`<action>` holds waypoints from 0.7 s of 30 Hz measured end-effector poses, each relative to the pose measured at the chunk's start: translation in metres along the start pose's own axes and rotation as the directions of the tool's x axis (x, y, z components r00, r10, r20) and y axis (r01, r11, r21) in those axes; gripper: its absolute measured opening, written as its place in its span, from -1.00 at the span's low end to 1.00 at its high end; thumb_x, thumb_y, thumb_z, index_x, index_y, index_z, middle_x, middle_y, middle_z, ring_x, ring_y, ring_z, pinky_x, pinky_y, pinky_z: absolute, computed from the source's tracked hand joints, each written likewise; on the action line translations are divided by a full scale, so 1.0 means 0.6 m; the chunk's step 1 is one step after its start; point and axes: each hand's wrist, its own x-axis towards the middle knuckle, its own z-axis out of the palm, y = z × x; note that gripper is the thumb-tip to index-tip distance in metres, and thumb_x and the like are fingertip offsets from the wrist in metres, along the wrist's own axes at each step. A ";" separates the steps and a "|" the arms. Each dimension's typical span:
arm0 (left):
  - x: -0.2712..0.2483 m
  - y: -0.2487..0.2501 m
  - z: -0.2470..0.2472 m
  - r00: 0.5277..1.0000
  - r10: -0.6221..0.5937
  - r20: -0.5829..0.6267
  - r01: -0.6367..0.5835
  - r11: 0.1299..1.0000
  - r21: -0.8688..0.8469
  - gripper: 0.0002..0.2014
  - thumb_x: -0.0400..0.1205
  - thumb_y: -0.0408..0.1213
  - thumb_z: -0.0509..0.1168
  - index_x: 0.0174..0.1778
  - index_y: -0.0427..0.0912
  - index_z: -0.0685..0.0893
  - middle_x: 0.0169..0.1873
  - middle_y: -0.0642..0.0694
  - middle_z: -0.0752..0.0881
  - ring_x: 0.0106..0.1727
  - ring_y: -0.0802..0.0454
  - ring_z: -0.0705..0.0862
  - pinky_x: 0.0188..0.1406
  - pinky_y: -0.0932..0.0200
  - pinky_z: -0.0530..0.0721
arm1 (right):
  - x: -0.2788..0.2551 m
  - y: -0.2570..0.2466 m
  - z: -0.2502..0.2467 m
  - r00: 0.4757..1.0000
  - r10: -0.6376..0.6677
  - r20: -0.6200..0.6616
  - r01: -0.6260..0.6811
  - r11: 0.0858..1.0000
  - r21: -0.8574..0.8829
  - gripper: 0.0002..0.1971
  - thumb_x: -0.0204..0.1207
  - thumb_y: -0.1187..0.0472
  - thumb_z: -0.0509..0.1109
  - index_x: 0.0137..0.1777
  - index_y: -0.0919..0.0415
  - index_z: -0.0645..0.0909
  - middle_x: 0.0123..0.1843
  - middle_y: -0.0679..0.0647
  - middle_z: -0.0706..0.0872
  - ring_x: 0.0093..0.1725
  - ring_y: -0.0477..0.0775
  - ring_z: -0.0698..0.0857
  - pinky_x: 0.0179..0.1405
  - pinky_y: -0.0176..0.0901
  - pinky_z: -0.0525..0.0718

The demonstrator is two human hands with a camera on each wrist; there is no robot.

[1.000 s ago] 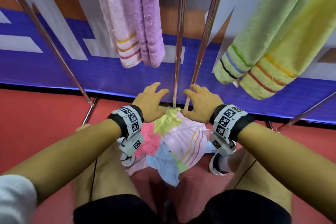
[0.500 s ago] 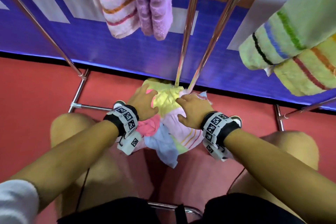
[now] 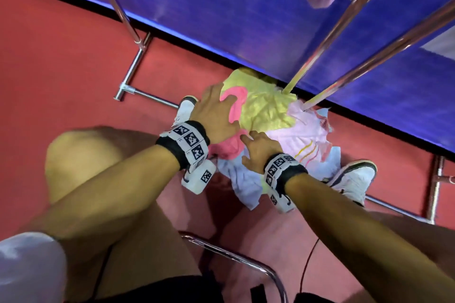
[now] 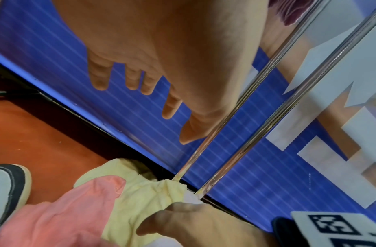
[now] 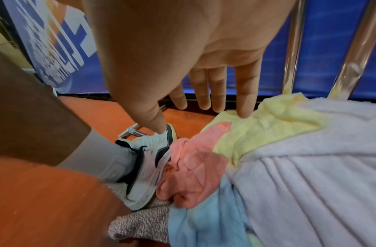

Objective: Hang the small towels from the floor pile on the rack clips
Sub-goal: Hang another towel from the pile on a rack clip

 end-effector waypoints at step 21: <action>0.012 -0.083 0.068 0.972 -0.125 0.200 0.100 0.986 0.131 -0.38 0.50 0.10 0.37 0.47 -0.02 0.46 0.64 -0.26 0.07 0.58 -0.28 0.16 0.39 -0.25 0.45 | 0.169 -0.003 0.167 0.973 0.107 0.206 -0.184 0.898 0.401 -0.55 0.46 -0.38 0.31 -0.03 0.01 0.64 -0.05 0.02 0.74 -0.09 0.03 0.68 -0.08 -0.16 0.64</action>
